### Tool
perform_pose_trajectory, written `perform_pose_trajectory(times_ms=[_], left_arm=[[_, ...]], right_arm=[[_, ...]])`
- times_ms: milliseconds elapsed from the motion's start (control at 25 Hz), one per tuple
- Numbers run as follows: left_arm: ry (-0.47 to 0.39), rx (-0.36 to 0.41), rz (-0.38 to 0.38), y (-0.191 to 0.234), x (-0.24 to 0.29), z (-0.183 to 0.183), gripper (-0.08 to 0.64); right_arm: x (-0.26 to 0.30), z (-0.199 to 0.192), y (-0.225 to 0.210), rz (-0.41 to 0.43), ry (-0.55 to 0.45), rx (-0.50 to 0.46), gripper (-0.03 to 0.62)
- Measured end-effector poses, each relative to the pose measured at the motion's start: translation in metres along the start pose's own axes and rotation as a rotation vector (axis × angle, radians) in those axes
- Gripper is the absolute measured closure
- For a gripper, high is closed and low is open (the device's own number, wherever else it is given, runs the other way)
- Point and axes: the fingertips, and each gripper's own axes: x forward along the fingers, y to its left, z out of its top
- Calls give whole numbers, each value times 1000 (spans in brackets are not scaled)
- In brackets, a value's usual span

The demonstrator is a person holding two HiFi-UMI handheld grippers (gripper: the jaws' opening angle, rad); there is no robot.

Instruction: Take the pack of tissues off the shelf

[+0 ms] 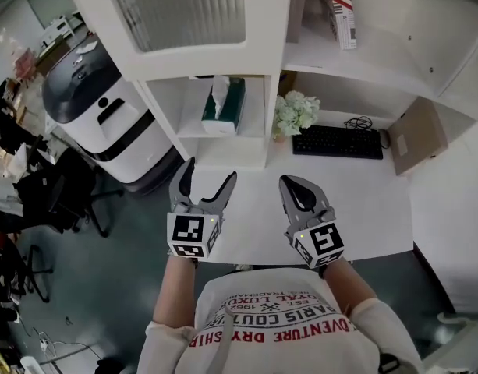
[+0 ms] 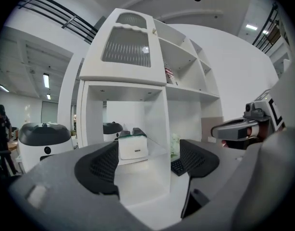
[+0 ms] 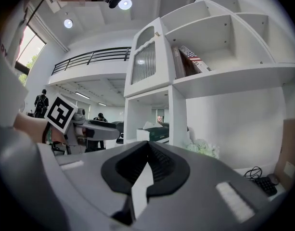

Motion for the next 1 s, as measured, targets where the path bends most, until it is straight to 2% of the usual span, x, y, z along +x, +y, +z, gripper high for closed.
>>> perform_pose_trajectory(times_ms=[200, 360, 600, 800, 1000], left_arm=[[-57, 0, -39, 21, 46, 1, 106], [-25, 17, -59, 30, 80, -9, 62], [12, -18, -32, 46, 122, -13, 20], [38, 4, -18, 51, 144, -14, 2], [63, 29, 30, 58, 162, -15, -12]], right_arm=[[22, 1, -11, -66, 10, -12, 594], [32, -1, -17, -111, 20, -12, 594], [48, -10, -25, -155, 38, 3, 594], [62, -21, -28, -177, 54, 19, 594], [70, -28, -34, -191, 71, 26, 594]])
